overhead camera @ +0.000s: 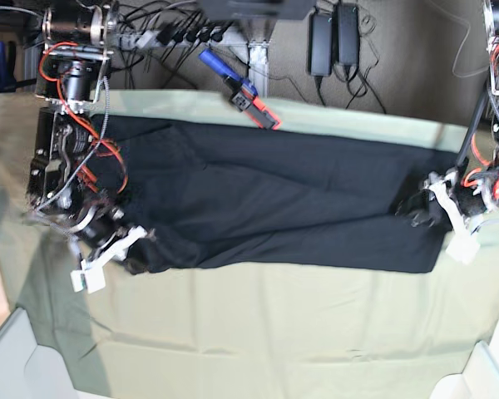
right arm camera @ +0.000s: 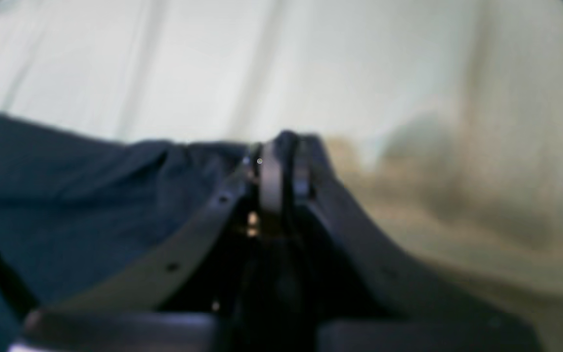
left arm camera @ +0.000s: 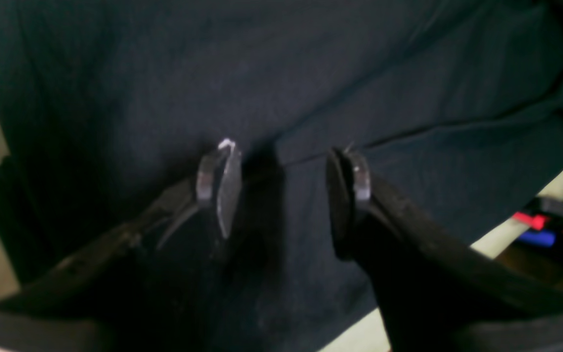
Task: Fold the T-shirt properly
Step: 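Lift the right gripper's held edge and fold it over the shirt, then release the shirt with the left gripper and raise it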
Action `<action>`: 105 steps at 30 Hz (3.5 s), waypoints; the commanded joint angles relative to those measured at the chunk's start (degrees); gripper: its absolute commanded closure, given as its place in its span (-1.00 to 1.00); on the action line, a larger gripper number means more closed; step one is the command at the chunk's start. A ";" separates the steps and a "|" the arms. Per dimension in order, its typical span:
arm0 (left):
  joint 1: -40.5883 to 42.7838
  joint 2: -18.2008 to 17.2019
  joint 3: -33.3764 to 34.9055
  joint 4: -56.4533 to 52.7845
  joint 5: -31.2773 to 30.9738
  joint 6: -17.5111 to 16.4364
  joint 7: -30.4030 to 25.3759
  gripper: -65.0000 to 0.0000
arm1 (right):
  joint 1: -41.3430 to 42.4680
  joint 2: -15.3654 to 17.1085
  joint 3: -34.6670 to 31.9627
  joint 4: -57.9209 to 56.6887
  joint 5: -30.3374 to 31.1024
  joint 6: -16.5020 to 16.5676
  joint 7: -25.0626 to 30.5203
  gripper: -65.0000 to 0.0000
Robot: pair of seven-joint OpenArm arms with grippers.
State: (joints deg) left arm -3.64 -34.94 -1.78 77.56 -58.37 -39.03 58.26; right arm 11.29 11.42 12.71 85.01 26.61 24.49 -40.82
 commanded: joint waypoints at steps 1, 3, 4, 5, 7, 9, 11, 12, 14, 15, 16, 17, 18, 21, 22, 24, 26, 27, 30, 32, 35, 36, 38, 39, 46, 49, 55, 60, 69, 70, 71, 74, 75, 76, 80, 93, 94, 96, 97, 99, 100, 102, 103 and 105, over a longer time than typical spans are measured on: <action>-1.05 -1.11 -0.44 0.81 -0.96 -0.97 -1.07 0.02 | 0.04 0.83 0.13 2.75 1.05 4.04 1.51 1.00; -1.05 -1.11 -0.44 0.81 -1.01 -0.97 -1.03 0.02 | -2.29 1.31 0.13 4.98 1.03 4.04 1.42 1.00; -1.01 -1.11 -0.44 0.81 -1.01 -0.97 -1.03 0.02 | -3.23 1.62 0.13 5.66 1.03 4.04 1.29 1.00; -0.96 -1.11 -0.44 0.81 -1.01 -0.97 -1.03 0.02 | -4.02 1.97 0.13 6.01 1.05 4.04 1.25 1.00; -0.92 -1.11 -0.44 0.81 -0.98 -0.97 -1.03 0.02 | -5.35 2.60 0.13 6.08 1.07 4.04 1.27 1.00; -0.92 -1.11 -0.44 0.81 -0.98 -0.97 -1.01 0.02 | -6.49 3.06 0.13 6.05 1.05 4.04 1.25 1.00; -0.92 -1.11 -0.44 0.81 -1.05 -0.97 -1.03 0.02 | -7.45 3.19 0.13 6.08 1.33 4.04 1.09 1.00; -0.92 -1.11 -0.44 0.81 -1.14 -0.97 -1.03 0.02 | -8.02 3.17 0.13 6.10 1.62 4.04 1.09 1.00; -0.92 -1.09 -0.44 0.81 -1.14 -0.97 -1.03 0.02 | -8.48 3.15 0.13 6.10 2.56 4.04 0.24 1.00; -0.92 -1.11 -0.44 0.81 -1.14 -0.97 -1.03 0.02 | -8.48 3.17 0.13 6.10 2.60 4.04 -0.68 1.00; -0.92 -1.11 -0.44 0.81 -1.14 -0.97 -1.03 0.02 | -8.48 3.17 0.13 6.10 2.60 4.04 -1.60 1.00; -0.92 -1.11 -0.44 0.81 -1.14 -0.97 -1.03 0.02 | -8.50 3.17 0.13 6.10 2.58 4.04 -2.34 1.00; -0.92 -1.11 -0.44 0.81 -1.11 -0.97 -1.01 0.02 | -8.48 3.17 0.13 6.10 2.62 4.04 -2.99 1.00; -0.92 -1.11 -0.44 0.81 -1.11 -0.97 -1.03 0.02 | -8.63 3.17 0.13 6.10 3.93 4.04 -4.24 1.00; -0.94 -1.11 -0.44 0.81 -1.03 -0.97 -1.03 0.02 | -8.70 3.17 0.13 6.10 4.66 4.04 -4.55 1.00; -0.94 -1.14 -0.44 0.81 -0.87 -0.97 -1.05 0.02 | -9.01 3.15 0.13 6.10 6.27 4.04 -5.46 1.00; -0.94 -1.14 -0.44 0.81 -0.83 -0.97 -1.07 0.02 | -9.11 3.15 0.13 6.10 7.19 4.04 -7.23 1.00; -0.96 -1.14 -0.44 0.81 -0.68 -0.97 -1.27 0.02 | -9.09 3.15 0.13 6.10 7.58 4.02 -8.17 0.88; -0.96 -1.14 -0.44 0.81 -0.04 -0.97 -1.64 0.02 | -9.11 3.17 0.20 6.12 8.83 4.02 -9.25 0.22; -0.96 -1.16 -0.44 0.81 0.15 -0.97 -1.70 0.02 | -9.14 3.13 0.39 6.29 9.27 4.00 -9.79 0.15; -0.96 -1.18 -0.44 0.81 0.74 -0.97 -1.88 0.02 | -9.14 2.82 1.81 7.39 11.63 4.00 -11.58 0.15; -0.96 -1.27 -0.44 0.81 0.83 -0.97 -1.95 0.02 | -9.14 2.82 2.49 8.11 12.83 4.00 -12.22 0.15; -0.98 -1.44 -0.44 0.81 0.83 -0.97 -2.16 0.02 | -9.14 2.80 4.28 10.14 14.67 3.98 -12.76 0.15; -0.98 -1.49 -0.44 0.79 0.87 -0.97 -2.49 0.02 | -9.09 2.64 5.49 11.39 15.34 3.96 -12.81 0.15; -0.98 -3.06 -0.50 0.81 3.93 -0.97 -7.19 0.02 | -7.19 0.57 12.24 17.42 13.60 3.98 -8.48 0.16; -0.98 -3.17 -0.50 0.81 3.96 -0.97 -7.26 0.02 | -3.80 -0.92 12.20 15.89 10.32 4.00 -5.16 0.68; -0.98 -3.21 -0.50 0.81 3.98 -0.97 -6.88 0.02 | 5.99 -4.98 9.73 4.15 3.56 4.00 -2.67 1.00; -0.98 -3.34 -1.53 0.81 3.98 -0.97 -7.02 0.02 | 9.64 -5.07 2.60 -7.32 -1.38 4.02 -3.48 1.00; -0.74 -4.48 -7.52 0.57 3.98 -0.97 -6.99 -0.09 | -0.55 -4.76 -2.34 -2.99 0.72 3.96 -7.58 1.00; -0.66 -4.83 -7.50 0.22 3.93 -0.97 -7.06 -0.21 | -1.57 -4.79 -2.34 -2.99 1.14 3.96 -7.56 1.00; -0.63 -5.05 -7.50 -0.15 3.72 -0.97 -7.06 -0.33 | -2.60 -4.79 -2.34 -2.99 1.55 3.96 -7.34 1.00; -0.66 -5.22 -7.50 -1.92 4.02 -0.97 -8.22 -0.43 | -4.52 -4.79 -2.34 -2.99 2.40 3.98 -6.75 1.00; -0.66 -5.14 -7.50 -2.58 4.70 -0.97 -9.01 -0.44 | -4.87 -4.76 -2.34 -2.99 2.64 3.98 -6.75 1.00; -0.66 -5.05 -7.50 -3.30 5.60 -0.97 -9.97 -0.44 | -5.18 -4.76 -2.34 -2.99 2.93 3.98 -6.75 1.00; -0.85 -4.90 -7.50 -6.91 8.39 -0.55 -13.35 -0.44 | -5.40 -4.76 -2.34 -2.99 2.97 3.98 -6.78 1.00; -0.98 -0.96 -7.50 -13.79 8.50 -0.42 -14.78 -0.43 | -5.29 -4.79 -2.34 -2.99 4.70 3.98 -6.78 1.00; -0.98 -0.22 -7.50 -13.79 8.50 -0.42 -14.75 -0.43 | -5.29 -4.79 -2.34 -2.99 4.70 3.98 -6.78 1.00; -1.01 0.90 -7.50 -13.77 8.46 -0.42 -14.75 -0.43 | -5.29 -4.79 -2.34 -2.99 4.74 4.00 -6.78 1.00; -1.03 1.33 -7.50 -13.77 8.44 -0.39 -14.75 -0.43 | -5.31 -4.79 -2.34 -2.99 4.70 4.00 -6.86 1.00; -1.11 1.92 -7.50 -13.77 8.44 -0.42 -14.75 -0.43 | -5.31 -4.79 -2.34 -2.99 4.68 4.00 -7.26 1.00; -1.14 2.14 -7.50 -13.77 8.44 -0.42 -14.75 -0.43 | -5.31 -4.79 -2.34 -2.99 4.68 4.00 -7.26 1.00; -1.14 2.58 -7.50 -13.77 8.39 -0.42 -14.69 -0.43 | -5.29 -4.79 -2.34 -2.99 4.72 4.00 -7.21 1.00; -1.14 2.73 -7.50 -13.77 8.00 -0.39 -14.34 -0.43 | -5.29 -4.79 -2.34 -2.99 4.72 4.00 -7.19 1.00; -1.11 2.75 -7.50 -13.77 6.69 -0.42 -13.27 -0.43 | -5.29 -4.79 -2.34 -2.99 4.74 4.00 -7.19 1.00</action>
State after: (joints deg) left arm -4.01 -31.22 -9.17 63.26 -51.77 -38.65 43.99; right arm 5.39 6.20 10.26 81.32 30.87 24.49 -47.81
